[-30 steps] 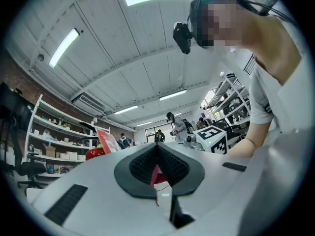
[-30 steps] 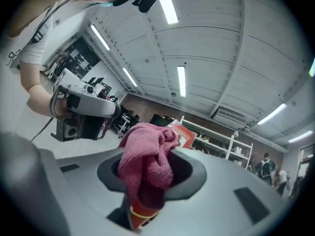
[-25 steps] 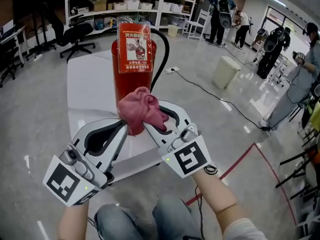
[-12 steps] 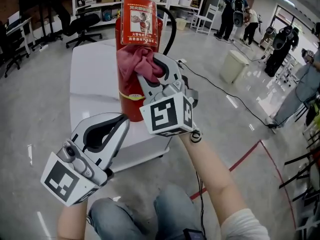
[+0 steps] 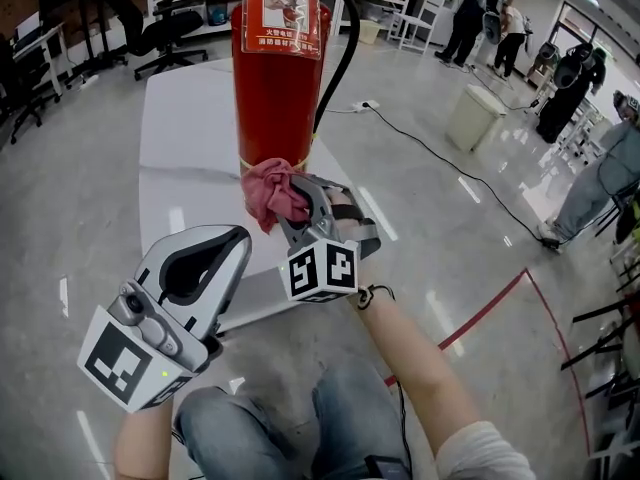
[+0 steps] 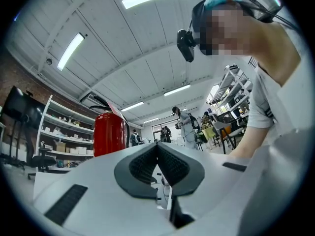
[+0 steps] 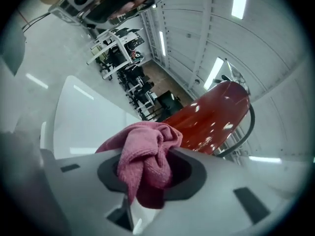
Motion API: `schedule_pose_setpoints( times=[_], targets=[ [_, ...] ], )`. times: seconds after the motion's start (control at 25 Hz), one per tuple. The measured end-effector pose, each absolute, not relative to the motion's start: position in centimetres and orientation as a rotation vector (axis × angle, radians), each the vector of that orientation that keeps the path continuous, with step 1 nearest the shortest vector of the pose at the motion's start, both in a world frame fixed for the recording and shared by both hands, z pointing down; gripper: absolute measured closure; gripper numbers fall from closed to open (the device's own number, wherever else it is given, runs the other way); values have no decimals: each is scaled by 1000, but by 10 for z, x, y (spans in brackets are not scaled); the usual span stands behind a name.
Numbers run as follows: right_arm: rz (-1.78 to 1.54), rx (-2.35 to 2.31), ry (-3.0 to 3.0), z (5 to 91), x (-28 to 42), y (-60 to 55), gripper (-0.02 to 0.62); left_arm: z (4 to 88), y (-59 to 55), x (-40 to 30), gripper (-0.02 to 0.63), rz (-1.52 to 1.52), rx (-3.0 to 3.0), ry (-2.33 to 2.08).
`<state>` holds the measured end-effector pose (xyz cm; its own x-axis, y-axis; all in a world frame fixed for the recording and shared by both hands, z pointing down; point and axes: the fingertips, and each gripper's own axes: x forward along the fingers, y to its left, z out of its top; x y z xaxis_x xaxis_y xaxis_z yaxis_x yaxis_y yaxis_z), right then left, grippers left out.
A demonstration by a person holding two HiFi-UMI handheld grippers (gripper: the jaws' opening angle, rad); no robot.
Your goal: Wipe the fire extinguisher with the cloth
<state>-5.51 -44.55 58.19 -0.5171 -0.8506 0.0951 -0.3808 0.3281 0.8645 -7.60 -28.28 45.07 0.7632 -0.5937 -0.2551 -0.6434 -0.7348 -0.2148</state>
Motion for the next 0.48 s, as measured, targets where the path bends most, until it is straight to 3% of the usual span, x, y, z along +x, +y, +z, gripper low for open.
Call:
schedule_pose_setpoints(
  times=[0.2,0.48],
  targets=[
    [-1105,1118,-2073,557,-55,-445,462,455,-277,-74,597,237,-2680,954],
    [-1215,1406,-2138,409,-40,-454,462,449,-278,-71,597,245,-2675,940]
  ],
)
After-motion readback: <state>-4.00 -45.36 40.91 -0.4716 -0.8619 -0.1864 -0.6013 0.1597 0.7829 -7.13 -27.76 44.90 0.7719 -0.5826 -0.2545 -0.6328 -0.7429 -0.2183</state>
